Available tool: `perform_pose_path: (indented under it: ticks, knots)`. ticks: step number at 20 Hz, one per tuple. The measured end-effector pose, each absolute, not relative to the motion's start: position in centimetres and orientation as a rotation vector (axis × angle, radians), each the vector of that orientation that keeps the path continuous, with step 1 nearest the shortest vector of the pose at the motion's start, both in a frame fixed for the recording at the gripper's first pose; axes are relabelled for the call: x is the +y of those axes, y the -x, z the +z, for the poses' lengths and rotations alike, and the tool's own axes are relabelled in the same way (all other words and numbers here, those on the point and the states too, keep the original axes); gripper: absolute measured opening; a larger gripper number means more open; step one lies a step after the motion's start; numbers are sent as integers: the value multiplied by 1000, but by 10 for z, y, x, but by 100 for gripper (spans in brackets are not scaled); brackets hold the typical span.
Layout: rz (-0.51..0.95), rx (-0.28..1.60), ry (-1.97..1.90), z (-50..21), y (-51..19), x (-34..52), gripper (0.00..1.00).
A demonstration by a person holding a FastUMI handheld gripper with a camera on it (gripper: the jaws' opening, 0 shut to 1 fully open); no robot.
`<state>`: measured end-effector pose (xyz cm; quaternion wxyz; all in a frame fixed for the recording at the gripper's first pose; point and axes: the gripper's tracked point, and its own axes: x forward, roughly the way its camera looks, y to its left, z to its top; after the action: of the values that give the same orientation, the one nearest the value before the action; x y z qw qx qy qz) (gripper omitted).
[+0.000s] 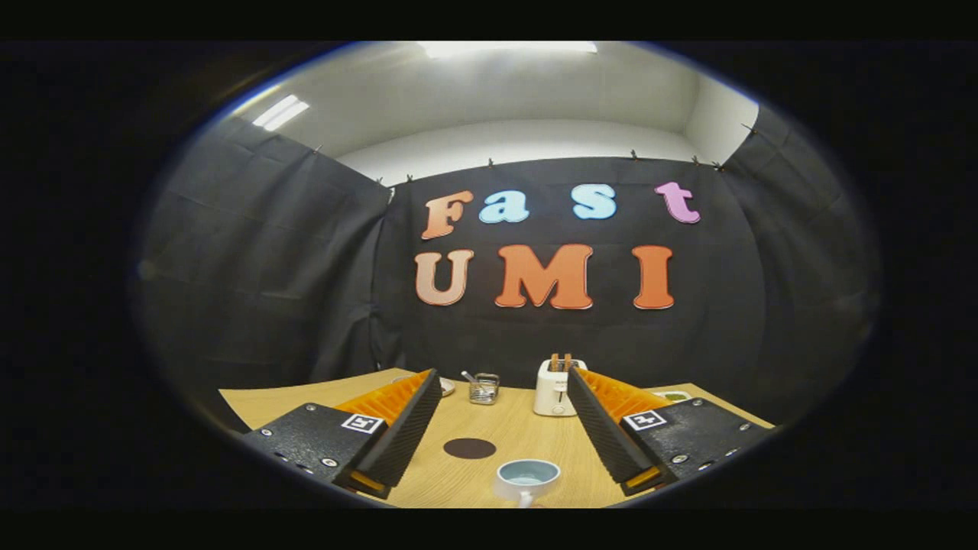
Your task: Take the bottle from table, then pour the juice into the cup, finally place the bottle on the coaster
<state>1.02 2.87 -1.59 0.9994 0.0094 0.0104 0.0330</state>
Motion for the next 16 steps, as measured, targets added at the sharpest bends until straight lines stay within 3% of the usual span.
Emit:
perform_pose_path:
  ticks: [16]
  knots:
    - [265, 181, -84, -109, -19, 132, 98]
